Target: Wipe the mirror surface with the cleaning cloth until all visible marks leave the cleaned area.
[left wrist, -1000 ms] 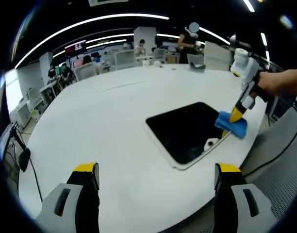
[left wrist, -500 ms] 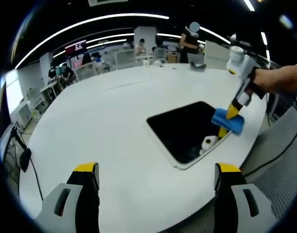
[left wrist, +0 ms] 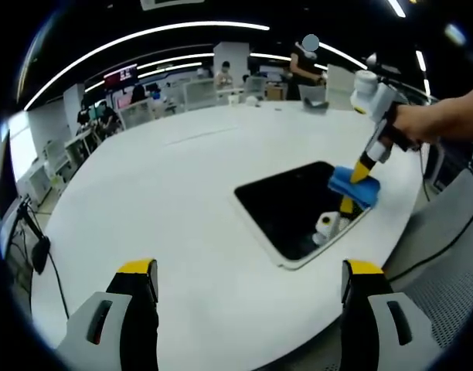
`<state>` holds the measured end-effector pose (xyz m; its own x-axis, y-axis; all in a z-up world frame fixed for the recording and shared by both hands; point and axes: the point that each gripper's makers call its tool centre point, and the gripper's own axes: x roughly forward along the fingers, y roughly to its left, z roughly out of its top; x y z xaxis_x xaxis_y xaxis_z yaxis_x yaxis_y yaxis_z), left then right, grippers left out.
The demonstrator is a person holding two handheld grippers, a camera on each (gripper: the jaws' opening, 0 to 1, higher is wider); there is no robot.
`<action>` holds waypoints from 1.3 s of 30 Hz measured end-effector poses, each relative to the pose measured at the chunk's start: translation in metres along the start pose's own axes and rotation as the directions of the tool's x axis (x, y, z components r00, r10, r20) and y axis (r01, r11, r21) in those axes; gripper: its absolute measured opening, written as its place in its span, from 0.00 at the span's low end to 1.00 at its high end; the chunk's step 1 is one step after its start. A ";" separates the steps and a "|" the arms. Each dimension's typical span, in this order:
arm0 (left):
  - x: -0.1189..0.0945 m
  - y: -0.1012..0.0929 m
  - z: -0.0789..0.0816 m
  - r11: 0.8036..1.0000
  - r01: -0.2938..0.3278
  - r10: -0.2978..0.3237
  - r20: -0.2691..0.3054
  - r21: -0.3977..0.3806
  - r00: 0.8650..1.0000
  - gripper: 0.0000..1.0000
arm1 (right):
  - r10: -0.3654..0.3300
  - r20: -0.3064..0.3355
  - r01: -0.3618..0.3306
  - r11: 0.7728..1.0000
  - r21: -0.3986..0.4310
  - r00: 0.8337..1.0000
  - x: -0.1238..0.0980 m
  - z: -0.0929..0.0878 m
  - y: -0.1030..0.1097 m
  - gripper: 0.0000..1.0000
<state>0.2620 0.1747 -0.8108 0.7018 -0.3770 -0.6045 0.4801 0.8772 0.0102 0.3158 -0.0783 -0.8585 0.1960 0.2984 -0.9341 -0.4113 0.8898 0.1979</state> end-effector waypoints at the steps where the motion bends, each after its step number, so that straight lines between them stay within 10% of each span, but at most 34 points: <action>1: 0.000 0.000 0.000 1.000 0.000 0.000 0.000 -0.003 1.000 0.99 | 0.000 0.002 0.000 1.000 0.004 1.000 0.000 0.002 -0.001 0.03; 21: 0.002 -0.007 -0.003 0.999 0.033 -0.033 -0.012 -0.001 0.999 0.99 | 0.001 -0.008 -0.001 0.999 0.036 1.000 0.007 0.034 -0.012 0.03; 23: 0.001 -0.005 -0.003 1.000 0.030 -0.030 -0.016 0.000 0.999 0.88 | -0.001 -0.008 0.001 0.999 0.036 1.000 0.008 0.037 -0.014 0.03; 39: 0.002 -0.003 0.003 0.998 0.033 -0.031 0.021 -0.051 0.999 0.99 | 0.001 0.014 -0.002 0.996 0.084 1.000 0.013 0.056 -0.025 0.03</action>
<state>0.2634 0.1699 -0.8096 0.6974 -0.4108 -0.5872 0.4751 0.8785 -0.0503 0.3779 -0.0770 -0.8593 0.2084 0.3037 -0.9297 -0.3354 0.9151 0.2238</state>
